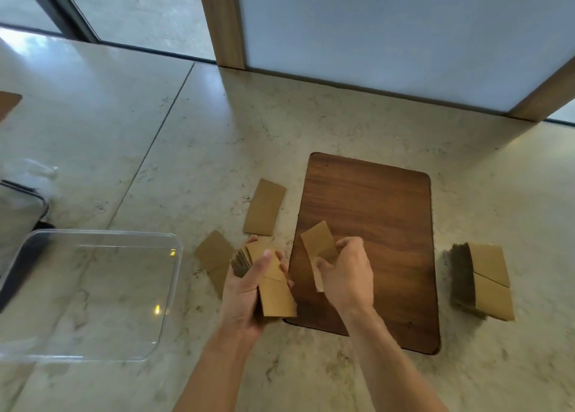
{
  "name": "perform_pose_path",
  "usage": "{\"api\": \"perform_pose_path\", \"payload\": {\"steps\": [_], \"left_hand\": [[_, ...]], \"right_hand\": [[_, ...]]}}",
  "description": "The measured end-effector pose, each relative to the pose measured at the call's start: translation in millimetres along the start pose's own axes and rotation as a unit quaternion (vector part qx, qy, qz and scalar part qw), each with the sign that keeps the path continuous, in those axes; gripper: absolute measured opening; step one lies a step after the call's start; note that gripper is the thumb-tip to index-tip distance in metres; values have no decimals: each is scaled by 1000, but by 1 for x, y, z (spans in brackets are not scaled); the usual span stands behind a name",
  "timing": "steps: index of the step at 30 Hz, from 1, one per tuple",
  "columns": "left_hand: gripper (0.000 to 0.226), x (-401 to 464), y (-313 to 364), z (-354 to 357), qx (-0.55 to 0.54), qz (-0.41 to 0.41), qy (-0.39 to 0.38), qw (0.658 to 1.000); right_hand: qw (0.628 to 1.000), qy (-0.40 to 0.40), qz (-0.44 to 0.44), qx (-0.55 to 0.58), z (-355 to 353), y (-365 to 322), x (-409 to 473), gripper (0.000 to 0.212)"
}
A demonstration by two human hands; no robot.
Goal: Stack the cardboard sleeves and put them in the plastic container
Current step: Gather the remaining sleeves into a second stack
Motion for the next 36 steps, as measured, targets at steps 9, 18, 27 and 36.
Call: {"api": "perform_pose_path", "payload": {"steps": [9, 18, 27, 36], "left_hand": [[56, 4, 23, -12, 72, 26, 78, 994], [58, -12, 24, -31, -5, 35, 64, 997], [65, -13, 36, -45, -59, 48, 83, 994], [77, -8, 39, -23, 24, 50, 60, 997]], "right_hand": [[982, -82, -38, 165, 45, -56, -37, 12], [990, -27, -72, -118, 74, -112, 29, 83], [951, -13, -234, -200, 76, -158, 24, 29], [973, -134, -86, 167, 40, -82, -53, 22]]}}
Point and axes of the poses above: each hand's wrist, its own x-axis towards the middle knuckle, its own z-axis out of the palm, y = z × x, the point moved 8 cm from there along x, towards the middle knuckle, and after that the axes turned 4 degrees about -z, right-handed, at the moved point
